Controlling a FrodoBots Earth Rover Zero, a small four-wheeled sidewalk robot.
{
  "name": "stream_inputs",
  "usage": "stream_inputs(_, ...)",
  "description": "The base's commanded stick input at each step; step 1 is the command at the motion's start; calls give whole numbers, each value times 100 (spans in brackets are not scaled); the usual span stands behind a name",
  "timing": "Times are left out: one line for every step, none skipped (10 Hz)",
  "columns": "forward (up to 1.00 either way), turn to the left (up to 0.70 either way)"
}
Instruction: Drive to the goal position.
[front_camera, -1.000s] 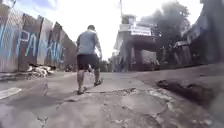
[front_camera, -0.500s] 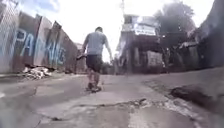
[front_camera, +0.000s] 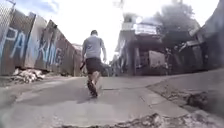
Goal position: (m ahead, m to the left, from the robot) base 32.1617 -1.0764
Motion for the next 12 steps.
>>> stream_inputs(100, 0)
stream_inputs(100, 0)
stream_inputs(100, 0)
stream_inputs(100, 0)
stream_inputs(100, 0)
stream_inputs(100, 7)
stream_inputs(100, 26)
stream_inputs(100, 20)
stream_inputs(100, 0)
stream_inputs(100, 0)
stream_inputs(100, 0)
stream_inputs(100, 0)
